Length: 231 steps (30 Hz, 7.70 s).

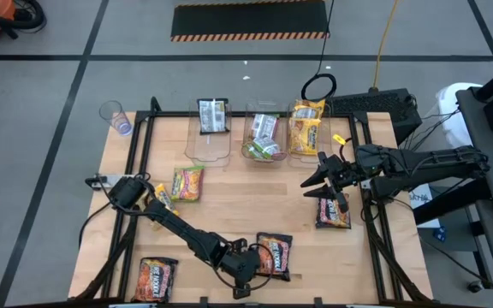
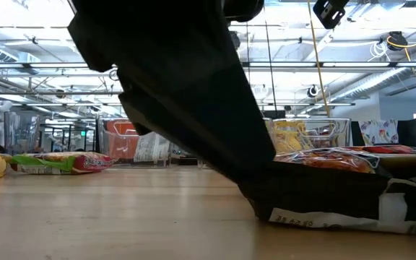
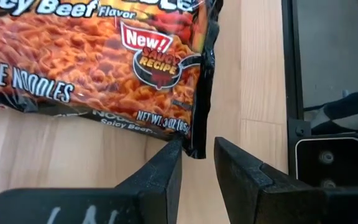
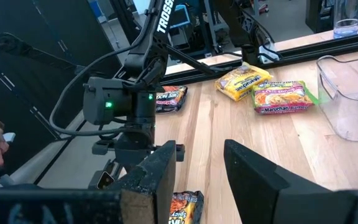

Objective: Sort Maruchan noodles
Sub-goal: Put the black noodle pack into the left transparent bin

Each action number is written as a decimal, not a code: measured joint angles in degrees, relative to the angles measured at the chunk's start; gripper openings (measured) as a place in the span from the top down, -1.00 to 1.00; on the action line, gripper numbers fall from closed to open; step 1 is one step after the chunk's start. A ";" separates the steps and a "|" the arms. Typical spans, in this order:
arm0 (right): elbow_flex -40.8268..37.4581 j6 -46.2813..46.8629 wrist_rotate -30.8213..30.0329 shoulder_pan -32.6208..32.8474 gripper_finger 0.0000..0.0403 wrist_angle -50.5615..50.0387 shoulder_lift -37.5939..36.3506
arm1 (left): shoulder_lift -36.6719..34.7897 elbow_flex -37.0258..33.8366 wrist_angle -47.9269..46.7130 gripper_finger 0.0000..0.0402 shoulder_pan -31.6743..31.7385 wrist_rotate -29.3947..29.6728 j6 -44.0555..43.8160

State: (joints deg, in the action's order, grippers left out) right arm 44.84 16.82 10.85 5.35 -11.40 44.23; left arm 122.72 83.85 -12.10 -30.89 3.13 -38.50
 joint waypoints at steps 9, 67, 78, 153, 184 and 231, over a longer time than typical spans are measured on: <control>0.00 0.00 0.00 0.00 0.35 0.00 0.00 | -0.02 0.00 -0.76 0.51 0.02 0.01 -1.51; 0.00 0.00 -0.02 0.01 0.35 0.04 -0.02 | 1.34 -0.11 2.68 0.99 3.28 8.95 -11.30; 0.00 -1.13 -0.03 0.01 0.35 0.02 -0.02 | -8.85 -0.04 -3.51 1.00 3.67 19.87 -6.88; 0.00 -7.25 -0.52 0.01 0.35 6.69 -0.02 | -41.70 0.02 -34.38 1.00 55.21 20.25 26.78; 0.00 -7.28 -0.55 0.01 0.35 6.84 -0.01 | -34.18 -0.02 -36.15 1.00 59.88 13.17 19.69; 0.00 -8.59 -2.21 -0.01 0.35 6.86 -0.02 | -34.77 -14.71 -20.63 1.00 66.35 2.91 7.54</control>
State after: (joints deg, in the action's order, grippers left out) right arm 44.84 8.23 8.64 5.35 -4.54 44.21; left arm 87.94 69.14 -32.73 35.46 6.03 -30.96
